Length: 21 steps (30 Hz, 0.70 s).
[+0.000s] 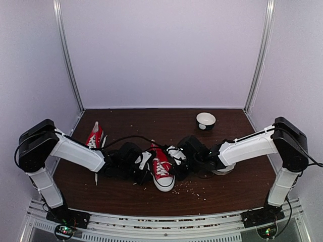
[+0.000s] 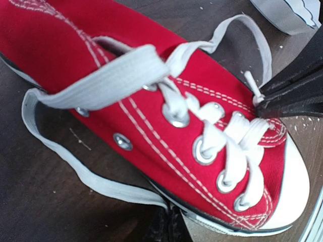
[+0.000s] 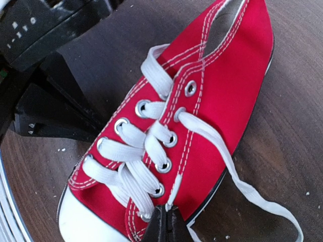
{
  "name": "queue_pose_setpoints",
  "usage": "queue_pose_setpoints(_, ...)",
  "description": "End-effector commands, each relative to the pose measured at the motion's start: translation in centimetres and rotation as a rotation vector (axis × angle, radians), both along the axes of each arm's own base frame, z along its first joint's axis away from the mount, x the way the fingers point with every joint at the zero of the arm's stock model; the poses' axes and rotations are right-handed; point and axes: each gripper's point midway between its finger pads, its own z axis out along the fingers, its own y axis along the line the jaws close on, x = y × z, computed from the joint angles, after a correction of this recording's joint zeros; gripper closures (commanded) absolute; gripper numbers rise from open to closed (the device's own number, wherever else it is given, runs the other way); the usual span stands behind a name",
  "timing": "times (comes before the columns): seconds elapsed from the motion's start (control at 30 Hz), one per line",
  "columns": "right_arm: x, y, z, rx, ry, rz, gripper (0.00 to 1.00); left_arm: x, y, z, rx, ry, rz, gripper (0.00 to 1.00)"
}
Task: Tie the shoes
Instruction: Move the shoe to the center of the board, then place the shoelace at the center of the board.
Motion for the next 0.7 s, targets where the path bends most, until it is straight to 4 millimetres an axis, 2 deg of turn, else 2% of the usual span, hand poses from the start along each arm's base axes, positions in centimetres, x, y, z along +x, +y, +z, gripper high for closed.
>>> queue_pose_setpoints(0.0, -2.7, 0.1, 0.0, 0.062, 0.074, 0.038, 1.0, -0.8, -1.7, 1.1, -0.059, -0.015, -0.074, 1.0)
queue_pose_setpoints(0.2, -5.0, 0.8, 1.0, 0.142, 0.12, 0.075, 1.0, -1.3, -1.4, 1.8, -0.078, -0.009, -0.069, 1.0)
queue_pose_setpoints(0.27, -5.1, 0.6, 1.6, 0.144, 0.109, 0.077, 1.0, -1.3, -0.8, 2.6, -0.074, -0.027, -0.058, 1.0)
queue_pose_setpoints(0.33, -4.2, -0.1, 3.0, 0.147, 0.06, 0.056, 1.0, -0.5, 0.4, 3.8, -0.046, -0.09, -0.018, 1.0)
queue_pose_setpoints(0.43, -2.4, -1.6, 6.2, 0.15, -0.048, 0.003, 1.0, 0.4, 2.8, 6.7, -0.006, -0.214, 0.038, 1.0)
queue_pose_setpoints(0.5, -1.5, -2.6, 9.5, 0.19, -0.119, -0.037, 1.0, 1.2, 4.8, 9.2, 0.014, -0.318, 0.089, 1.0)
queue_pose_setpoints(0.6, -0.3, -2.8, 14.1, 0.272, -0.202, -0.086, 1.0, 1.4, 6.5, 13.3, 0.008, -0.439, 0.106, 1.0)
queue_pose_setpoints(0.67, 0.8, -2.0, 16.7, 0.305, -0.237, -0.106, 1.0, 1.3, 7.3, 15.5, -0.01, -0.504, 0.114, 1.0)
